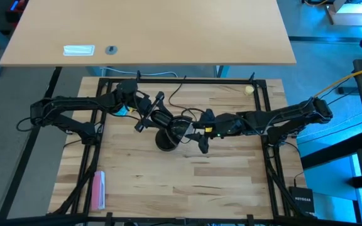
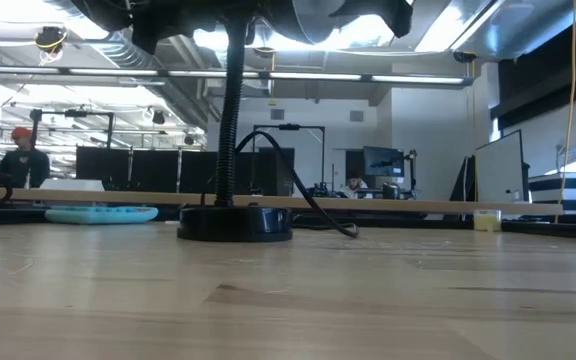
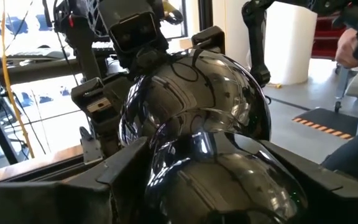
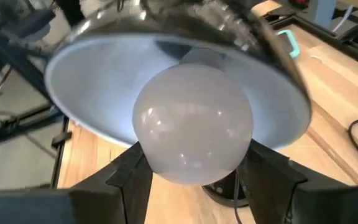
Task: Screw lightbulb
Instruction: Insert the lightbulb into the black lamp
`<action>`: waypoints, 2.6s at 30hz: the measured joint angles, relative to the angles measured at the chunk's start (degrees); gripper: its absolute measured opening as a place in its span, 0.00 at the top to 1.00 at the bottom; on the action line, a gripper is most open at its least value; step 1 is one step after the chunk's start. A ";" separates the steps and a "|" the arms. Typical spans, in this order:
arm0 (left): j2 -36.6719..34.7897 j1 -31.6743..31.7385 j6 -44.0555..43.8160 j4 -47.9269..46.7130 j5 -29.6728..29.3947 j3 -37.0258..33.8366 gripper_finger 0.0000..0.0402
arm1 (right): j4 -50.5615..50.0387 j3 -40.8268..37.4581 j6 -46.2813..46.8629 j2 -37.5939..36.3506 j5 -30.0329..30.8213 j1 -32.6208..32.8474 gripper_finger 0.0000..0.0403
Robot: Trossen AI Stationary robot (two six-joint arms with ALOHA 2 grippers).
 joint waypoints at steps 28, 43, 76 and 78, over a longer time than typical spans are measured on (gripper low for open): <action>-0.66 0.11 -6.42 0.10 -0.17 -0.11 0.37 | -17.38 -0.02 -3.71 -10.56 0.79 4.03 0.54; -0.66 0.84 -13.18 1.58 10.55 -0.15 0.37 | 28.85 -18.60 -23.86 -3.44 21.08 14.15 0.54; -0.66 3.35 -19.70 3.23 27.66 -0.09 0.38 | 6.10 27.93 -18.01 31.85 49.34 17.31 0.54; -0.66 3.39 -20.34 3.24 27.60 -0.09 0.38 | 4.85 27.93 -15.78 31.85 49.36 16.70 0.54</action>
